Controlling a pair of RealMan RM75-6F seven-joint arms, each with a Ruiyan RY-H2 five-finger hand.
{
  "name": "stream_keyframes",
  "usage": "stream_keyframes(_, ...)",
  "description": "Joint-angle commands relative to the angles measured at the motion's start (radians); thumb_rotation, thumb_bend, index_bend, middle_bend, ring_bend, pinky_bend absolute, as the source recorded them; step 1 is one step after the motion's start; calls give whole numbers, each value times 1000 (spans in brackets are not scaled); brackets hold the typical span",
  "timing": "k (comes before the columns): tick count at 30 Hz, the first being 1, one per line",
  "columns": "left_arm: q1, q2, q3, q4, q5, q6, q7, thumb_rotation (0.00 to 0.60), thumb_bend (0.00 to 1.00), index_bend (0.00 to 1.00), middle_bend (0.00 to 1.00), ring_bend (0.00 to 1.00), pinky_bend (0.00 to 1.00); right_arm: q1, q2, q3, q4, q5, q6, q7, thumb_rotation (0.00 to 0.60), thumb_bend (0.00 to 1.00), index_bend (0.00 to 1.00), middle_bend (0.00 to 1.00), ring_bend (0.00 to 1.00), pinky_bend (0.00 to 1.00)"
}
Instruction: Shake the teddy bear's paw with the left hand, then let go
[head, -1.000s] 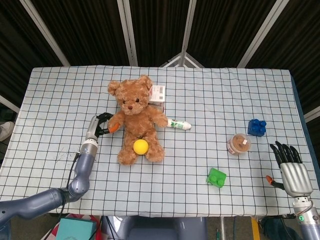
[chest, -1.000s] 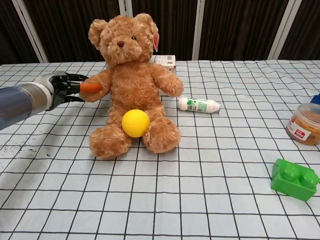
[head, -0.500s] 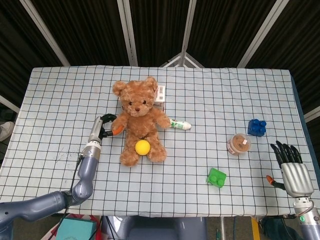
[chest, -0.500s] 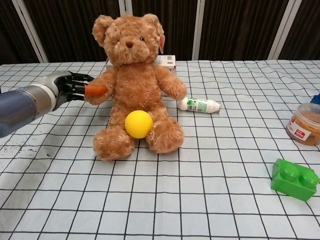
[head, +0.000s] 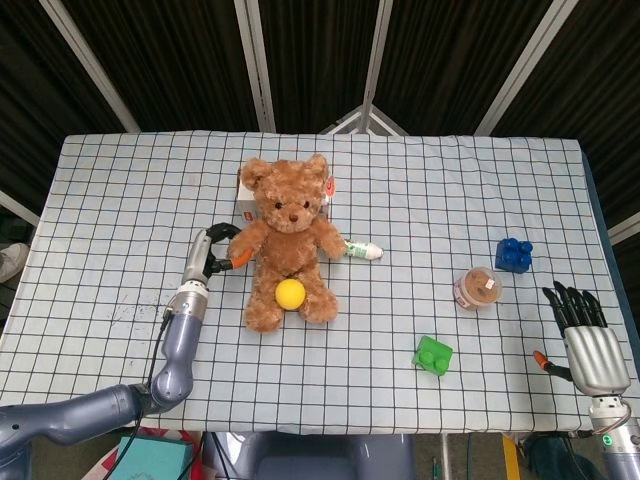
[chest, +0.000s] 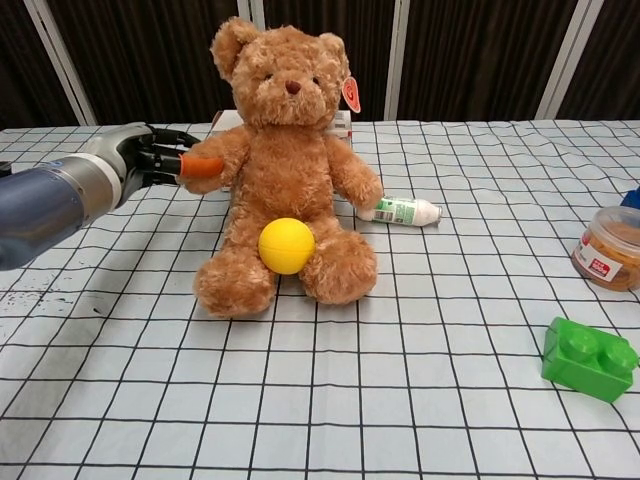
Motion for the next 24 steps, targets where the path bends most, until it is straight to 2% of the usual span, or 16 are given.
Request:
stream_keyframes(1,1,-16,11,40,-26,-14,16,600,403,450,488,111,144,-1,1,0,0,0,1,0,600,208,0,17,29,0)
stream_keyframes(5,-1,-24,-8,69,-43,-37,4,600,404,450,488,110,144,-1,1,0,0,2,-2,0,600,209,0,17,29,0)
stream_keyframes(13,6,-9,-22,26,-1,2,12,600,392,448,487,111,144,3,-2,-1,1,4,-10,-4,600,209,0,17,29,0)
stream_keyframes(16,12,-5,-22,23,-7,-3,15,600,367,409,450,110,143,2,-2,-1,1,5,-11,-7,600,209,0,17,29,0)
stream_keyframes(17,14,-4,-20,23,-8,-6,16,600,348,350,394,96,135,2,-2,-1,0,5,-11,-7,600,209,0,17,29,0)
stream_keyframes(20,21,5,-9,22,-11,-14,28,600,278,72,114,12,38,2,-2,0,0,6,-9,-6,600,208,0,17,29,0)
stream_keyframes(22,34,21,3,4,-19,-9,48,600,258,1,17,0,1,2,-1,1,0,8,-11,-3,600,209,0,17,29,0)
stream_keyframes(24,54,39,-1,-32,-7,26,44,600,255,0,0,0,0,2,-2,1,2,10,-14,-2,600,208,0,17,29,0)
